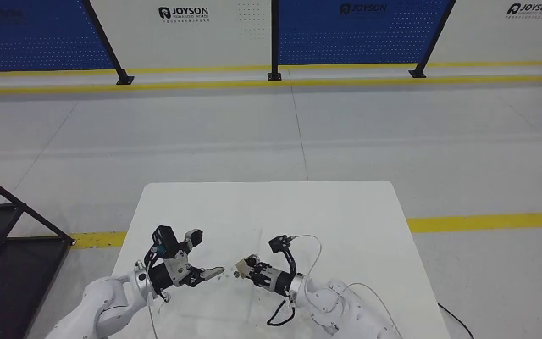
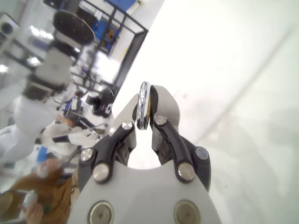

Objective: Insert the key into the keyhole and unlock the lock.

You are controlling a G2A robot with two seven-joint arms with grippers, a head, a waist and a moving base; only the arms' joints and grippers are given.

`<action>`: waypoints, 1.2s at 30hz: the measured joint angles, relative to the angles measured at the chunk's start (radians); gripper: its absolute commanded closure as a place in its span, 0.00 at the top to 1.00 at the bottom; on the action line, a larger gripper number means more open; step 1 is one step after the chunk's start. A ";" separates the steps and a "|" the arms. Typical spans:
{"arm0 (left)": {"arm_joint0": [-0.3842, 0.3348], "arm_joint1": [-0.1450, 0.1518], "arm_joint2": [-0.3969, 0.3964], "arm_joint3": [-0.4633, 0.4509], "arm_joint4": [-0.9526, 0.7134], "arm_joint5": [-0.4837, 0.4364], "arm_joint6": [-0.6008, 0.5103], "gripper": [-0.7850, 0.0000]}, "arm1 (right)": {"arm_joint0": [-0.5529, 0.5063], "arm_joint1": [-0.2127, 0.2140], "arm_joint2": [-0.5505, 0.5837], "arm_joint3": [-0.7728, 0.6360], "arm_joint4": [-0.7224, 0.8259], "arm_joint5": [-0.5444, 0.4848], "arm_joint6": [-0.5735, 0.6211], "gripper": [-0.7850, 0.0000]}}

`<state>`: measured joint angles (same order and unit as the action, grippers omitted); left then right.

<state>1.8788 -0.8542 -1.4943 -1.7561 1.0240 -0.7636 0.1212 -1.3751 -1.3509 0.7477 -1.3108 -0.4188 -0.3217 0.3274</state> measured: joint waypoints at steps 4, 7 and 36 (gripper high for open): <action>0.028 0.003 -0.043 0.024 -0.012 -0.027 0.019 1.00 | 0.059 -0.030 -0.072 0.044 -0.030 0.084 0.031 0.00; 0.038 0.004 -0.061 0.043 -0.017 -0.046 0.031 1.00 | 0.094 -0.050 -0.111 0.076 -0.035 0.130 0.046 0.00; 0.039 0.004 -0.063 0.045 -0.017 -0.047 0.032 1.00 | 0.031 -0.025 -0.059 -0.111 -0.317 0.296 -0.029 1.00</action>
<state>1.9177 -0.8502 -1.5573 -1.7108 1.0067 -0.8107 0.1531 -1.3444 -1.3754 0.6887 -1.4219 -0.7356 -0.0256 0.2986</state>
